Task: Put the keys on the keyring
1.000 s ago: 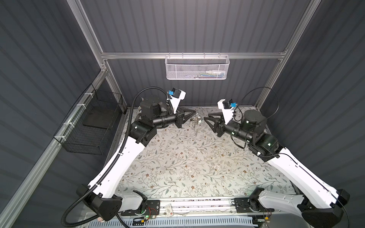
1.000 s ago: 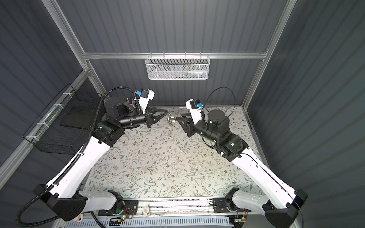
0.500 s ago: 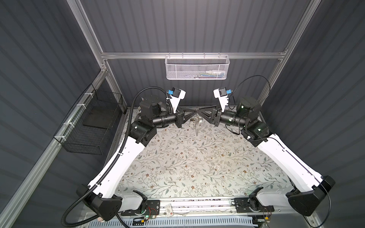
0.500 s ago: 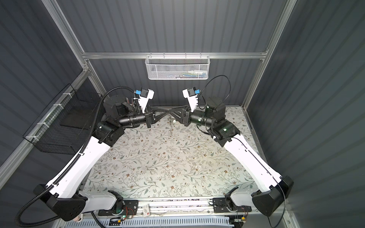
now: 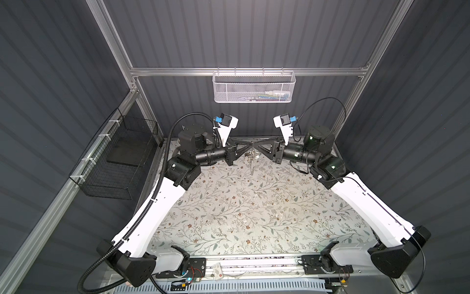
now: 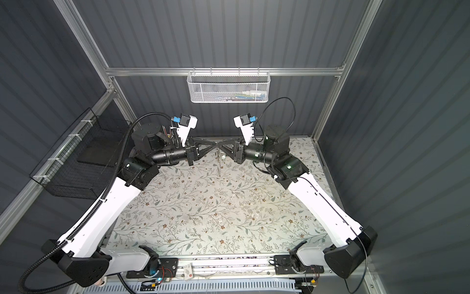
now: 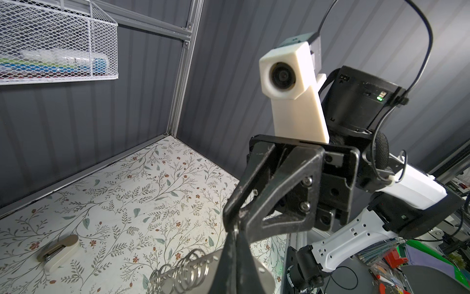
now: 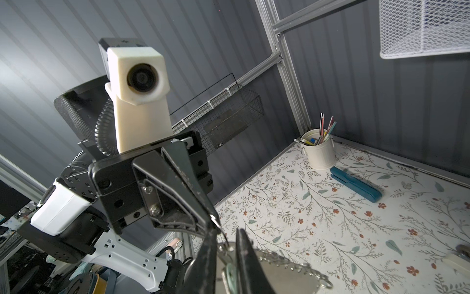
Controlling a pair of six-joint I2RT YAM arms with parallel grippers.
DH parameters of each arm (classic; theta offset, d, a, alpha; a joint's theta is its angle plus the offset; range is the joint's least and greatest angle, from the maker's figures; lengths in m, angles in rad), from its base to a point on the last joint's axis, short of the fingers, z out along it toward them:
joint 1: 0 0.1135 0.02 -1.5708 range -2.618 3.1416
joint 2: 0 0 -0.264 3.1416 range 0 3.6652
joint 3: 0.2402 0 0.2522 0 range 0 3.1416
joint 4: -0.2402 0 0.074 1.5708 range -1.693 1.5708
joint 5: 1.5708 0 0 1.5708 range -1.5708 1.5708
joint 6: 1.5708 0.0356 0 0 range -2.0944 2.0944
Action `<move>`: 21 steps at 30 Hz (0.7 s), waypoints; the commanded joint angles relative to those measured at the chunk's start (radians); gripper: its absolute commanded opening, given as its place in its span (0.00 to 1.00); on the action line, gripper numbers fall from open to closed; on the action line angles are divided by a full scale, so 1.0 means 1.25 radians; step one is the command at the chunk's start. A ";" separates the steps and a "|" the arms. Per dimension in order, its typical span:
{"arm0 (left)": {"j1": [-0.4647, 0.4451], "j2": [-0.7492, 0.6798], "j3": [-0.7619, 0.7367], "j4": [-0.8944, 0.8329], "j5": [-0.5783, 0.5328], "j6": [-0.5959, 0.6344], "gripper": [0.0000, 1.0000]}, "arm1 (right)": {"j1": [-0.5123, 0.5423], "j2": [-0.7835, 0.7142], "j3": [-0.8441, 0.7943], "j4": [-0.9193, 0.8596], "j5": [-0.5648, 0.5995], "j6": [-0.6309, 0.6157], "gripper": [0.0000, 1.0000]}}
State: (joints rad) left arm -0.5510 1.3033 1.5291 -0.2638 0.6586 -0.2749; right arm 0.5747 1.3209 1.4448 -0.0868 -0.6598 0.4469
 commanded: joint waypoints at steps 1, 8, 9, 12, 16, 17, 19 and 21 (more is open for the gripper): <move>0.001 -0.024 -0.006 0.027 0.021 -0.013 0.00 | -0.003 -0.020 -0.007 -0.001 -0.004 -0.003 0.12; 0.000 -0.022 -0.010 0.029 0.034 -0.018 0.00 | -0.001 -0.020 0.003 0.011 -0.014 -0.001 0.12; 0.000 -0.022 -0.009 0.032 0.036 -0.019 0.00 | -0.002 -0.017 0.005 0.008 -0.019 0.000 0.14; 0.000 -0.021 -0.011 0.034 0.041 -0.021 0.00 | 0.000 -0.009 0.013 0.000 -0.028 0.001 0.15; 0.001 -0.023 -0.011 0.034 0.041 -0.022 0.00 | 0.002 -0.005 0.012 0.000 -0.032 0.000 0.13; 0.001 -0.024 -0.013 0.034 0.040 -0.022 0.00 | 0.003 -0.005 0.013 0.000 -0.032 0.001 0.12; 0.000 -0.024 -0.014 0.033 0.041 -0.022 0.00 | 0.002 -0.006 0.015 0.000 -0.032 -0.002 0.06; 0.000 -0.023 -0.014 0.034 0.041 -0.023 0.00 | 0.004 -0.006 0.016 0.000 -0.030 -0.003 0.04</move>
State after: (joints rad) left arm -0.5507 1.2995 1.5181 -0.2436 0.6857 -0.2974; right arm 0.5755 1.3155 1.4433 -0.0948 -0.6861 0.4442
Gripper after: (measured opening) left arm 0.045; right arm 0.049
